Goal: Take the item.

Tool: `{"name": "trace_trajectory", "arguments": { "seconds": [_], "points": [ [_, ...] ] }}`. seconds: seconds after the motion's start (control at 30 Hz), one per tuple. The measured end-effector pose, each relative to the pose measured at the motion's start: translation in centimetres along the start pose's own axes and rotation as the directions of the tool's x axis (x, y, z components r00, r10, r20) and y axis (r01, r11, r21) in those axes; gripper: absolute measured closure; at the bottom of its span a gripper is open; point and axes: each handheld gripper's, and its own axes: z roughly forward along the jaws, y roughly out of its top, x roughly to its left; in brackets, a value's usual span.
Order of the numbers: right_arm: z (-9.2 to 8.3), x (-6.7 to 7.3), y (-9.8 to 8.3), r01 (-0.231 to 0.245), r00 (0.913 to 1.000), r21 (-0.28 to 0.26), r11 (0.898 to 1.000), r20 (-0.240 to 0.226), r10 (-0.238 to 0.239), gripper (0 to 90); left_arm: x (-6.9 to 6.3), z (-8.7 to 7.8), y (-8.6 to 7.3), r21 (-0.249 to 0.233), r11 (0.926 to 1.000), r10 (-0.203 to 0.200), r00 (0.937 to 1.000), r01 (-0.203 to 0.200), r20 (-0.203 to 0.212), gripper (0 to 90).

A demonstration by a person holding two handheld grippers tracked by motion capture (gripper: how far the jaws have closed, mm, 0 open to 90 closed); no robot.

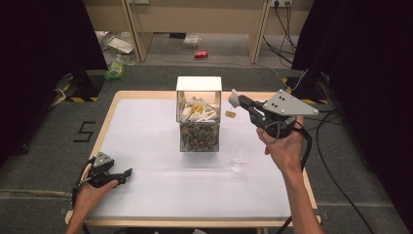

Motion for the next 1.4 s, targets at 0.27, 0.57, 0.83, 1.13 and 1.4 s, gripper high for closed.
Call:
{"name": "trace_trajectory", "arguments": {
  "seconds": [0.27,0.57,0.83,1.13,1.4],
  "points": [
    [-1.3,-0.4,-2.1,-0.034,0.9993,0.018,0.999,0.018,0.034,90.0,0.0,0.0,0.0,0.000,1.0000,0.000,1.0000,0.000,0.000,16.1],
    [-2.4,-0.5,-4.0,-0.045,0.9985,0.017,0.999,0.032,0.044,89.8,0.0,0.0,0.0,0.000,1.0000,0.000,1.0000,0.000,0.000,16.1],
    [-3.0,0.0,-5.8,-0.065,0.9972,0.020,0.998,0.037,0.065,89.8,0.0,0.0,0.0,0.000,1.0000,0.001,1.0000,-0.001,-0.001,16.1],
    [-3.1,0.1,-7.8,-0.094,0.9952,0.046,0.995,0.032,0.092,89.8,0.0,0.0,0.0,-0.001,1.0000,0.001,1.0000,-0.001,-0.001,16.1],
    [-3.2,0.3,-8.7,-0.100,0.9947,0.072,0.992,0.031,0.098,89.8,0.0,0.0,0.0,-0.001,1.0000,-0.001,1.0000,0.001,0.001,16.1]
  ]
}}
